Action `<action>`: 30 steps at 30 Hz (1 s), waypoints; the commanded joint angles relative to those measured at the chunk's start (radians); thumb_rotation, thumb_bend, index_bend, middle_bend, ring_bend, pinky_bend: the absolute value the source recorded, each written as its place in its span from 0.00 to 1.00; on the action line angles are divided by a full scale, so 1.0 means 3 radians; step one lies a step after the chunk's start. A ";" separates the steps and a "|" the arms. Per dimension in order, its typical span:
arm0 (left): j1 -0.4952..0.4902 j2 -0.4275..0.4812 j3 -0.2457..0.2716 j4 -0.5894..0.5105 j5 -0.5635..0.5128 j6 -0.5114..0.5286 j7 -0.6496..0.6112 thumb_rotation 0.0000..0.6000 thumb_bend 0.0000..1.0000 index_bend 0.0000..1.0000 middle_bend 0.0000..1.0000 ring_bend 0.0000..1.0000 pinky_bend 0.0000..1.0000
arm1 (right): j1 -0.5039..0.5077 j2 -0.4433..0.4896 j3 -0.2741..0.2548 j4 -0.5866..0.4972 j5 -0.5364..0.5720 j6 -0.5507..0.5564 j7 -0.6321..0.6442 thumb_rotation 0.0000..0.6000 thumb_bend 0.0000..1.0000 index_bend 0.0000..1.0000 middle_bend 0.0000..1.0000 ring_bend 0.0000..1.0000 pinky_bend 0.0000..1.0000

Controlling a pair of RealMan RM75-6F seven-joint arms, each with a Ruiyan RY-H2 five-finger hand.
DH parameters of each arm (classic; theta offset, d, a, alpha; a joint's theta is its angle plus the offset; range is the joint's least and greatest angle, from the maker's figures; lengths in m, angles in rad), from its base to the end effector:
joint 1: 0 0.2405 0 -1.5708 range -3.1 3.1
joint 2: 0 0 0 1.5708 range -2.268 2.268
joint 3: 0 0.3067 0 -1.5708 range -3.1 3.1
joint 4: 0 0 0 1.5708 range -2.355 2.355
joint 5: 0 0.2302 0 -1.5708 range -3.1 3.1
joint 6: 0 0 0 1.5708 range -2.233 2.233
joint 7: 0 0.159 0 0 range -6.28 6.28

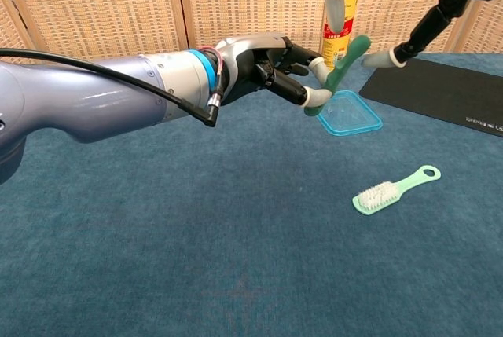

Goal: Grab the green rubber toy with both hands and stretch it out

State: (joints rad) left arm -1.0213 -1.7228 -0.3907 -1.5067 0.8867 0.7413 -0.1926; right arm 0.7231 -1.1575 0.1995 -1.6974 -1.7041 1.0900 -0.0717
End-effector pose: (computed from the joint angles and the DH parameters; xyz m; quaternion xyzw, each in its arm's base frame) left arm -0.0054 0.4059 -0.1012 -0.6078 -0.6259 -0.4751 0.1142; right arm -0.1216 -0.3690 0.0978 0.7939 -0.1564 0.4868 0.3292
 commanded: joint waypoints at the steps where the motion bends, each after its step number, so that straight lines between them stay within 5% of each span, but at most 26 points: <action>1: -0.0003 -0.0006 -0.0002 0.0004 0.0001 0.0006 0.0006 1.00 0.48 0.76 0.00 0.00 0.00 | 0.0003 0.0008 -0.0016 -0.0009 0.0015 -0.0001 0.0002 1.00 0.38 0.52 0.15 0.00 0.00; 30: -0.0094 -0.0035 -0.0044 -0.0028 -0.0160 0.0022 0.0153 1.00 0.48 0.76 0.00 0.00 0.00 | 0.0086 -0.0001 -0.0091 -0.0042 0.0129 -0.0027 -0.0085 1.00 0.49 0.57 0.16 0.00 0.00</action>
State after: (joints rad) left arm -1.0496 -1.7334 -0.4039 -1.5149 0.8385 0.7476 -0.1465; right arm 0.7486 -1.1584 0.1726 -1.7107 -1.6659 1.0819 -0.0958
